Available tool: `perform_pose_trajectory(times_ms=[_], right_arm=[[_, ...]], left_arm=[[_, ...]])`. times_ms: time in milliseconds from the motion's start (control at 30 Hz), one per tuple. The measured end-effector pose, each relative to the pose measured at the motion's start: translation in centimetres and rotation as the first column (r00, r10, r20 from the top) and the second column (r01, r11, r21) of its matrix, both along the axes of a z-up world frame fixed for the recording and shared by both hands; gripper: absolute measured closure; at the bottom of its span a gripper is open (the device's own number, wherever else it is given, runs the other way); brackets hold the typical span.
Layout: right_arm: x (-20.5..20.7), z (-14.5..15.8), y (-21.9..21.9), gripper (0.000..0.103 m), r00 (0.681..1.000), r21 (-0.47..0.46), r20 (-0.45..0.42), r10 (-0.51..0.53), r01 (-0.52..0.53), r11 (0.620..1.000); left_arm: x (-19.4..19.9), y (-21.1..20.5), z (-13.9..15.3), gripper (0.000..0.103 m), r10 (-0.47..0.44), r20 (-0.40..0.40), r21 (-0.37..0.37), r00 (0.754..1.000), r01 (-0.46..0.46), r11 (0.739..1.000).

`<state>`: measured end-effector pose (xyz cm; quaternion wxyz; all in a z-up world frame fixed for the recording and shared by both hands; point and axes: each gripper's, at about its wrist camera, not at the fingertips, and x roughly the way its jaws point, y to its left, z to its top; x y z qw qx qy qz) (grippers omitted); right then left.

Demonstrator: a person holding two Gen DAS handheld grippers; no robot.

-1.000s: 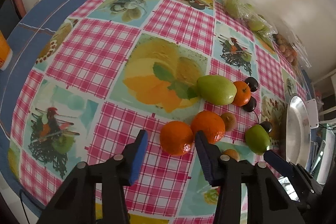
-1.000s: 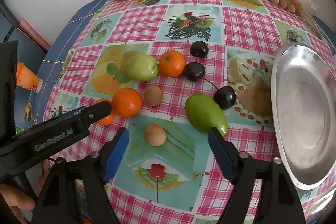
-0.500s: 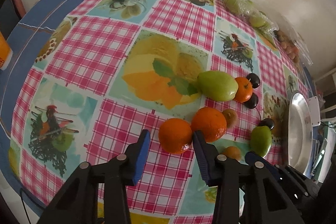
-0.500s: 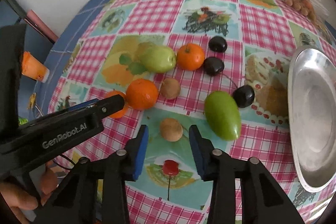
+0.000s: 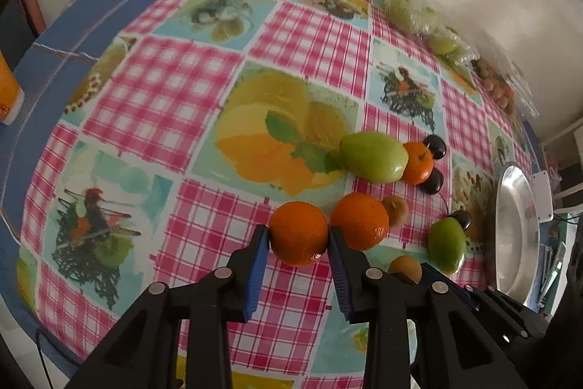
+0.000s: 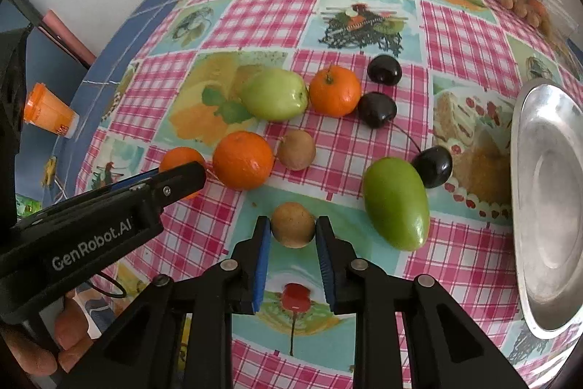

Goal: Organize fruits
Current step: 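Grasp the small tan round fruit with the right tool while the left tool grasps a mandarin orange, then carry the tan fruit with the right tool while the left tool carries the orange over the steel bowl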

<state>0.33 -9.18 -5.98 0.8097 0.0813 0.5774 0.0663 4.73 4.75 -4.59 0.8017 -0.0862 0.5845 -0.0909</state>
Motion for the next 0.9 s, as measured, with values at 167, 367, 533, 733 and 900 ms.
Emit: perform_pose_trajectory(times_ms=[167, 367, 533, 733, 900], right_arm=[[-0.2, 1.2, -0.1, 0.077, 0.999, 0.005, 0.034, -0.006, 0.006, 1.0], [-0.3, 1.4, -0.7, 0.077, 0.999, -0.004, 0.022, -0.026, 0.027, 1.0], [-0.4, 2.4, -2.0, 0.077, 0.997, -0.006, 0.043, -0.063, 0.063, 0.998], [-0.4, 3.8, -5.0, 0.077, 0.986, -0.032, 0.078, -0.15, 0.153, 0.988], [-0.6, 4.6, -8.4, 0.077, 0.966, -0.019, 0.092, -0.24, 0.242, 0.97]], left_arm=[[0.1, 0.4, 0.9, 0.068, 0.013, 0.032, -0.011, 0.999, -0.013, 1.0], [0.4, -0.2, 2.0, 0.068, -0.001, 0.07, 0.011, 0.998, 0.0, 1.0], [1.1, -1.8, 2.5, 0.068, -0.033, 0.067, 0.015, 0.997, 0.032, 0.999], [1.7, -4.4, 4.2, 0.068, -0.082, 0.108, 0.042, 0.991, 0.078, 0.996], [1.9, -7.1, 5.1, 0.068, -0.131, 0.127, 0.061, 0.983, 0.124, 0.99]])
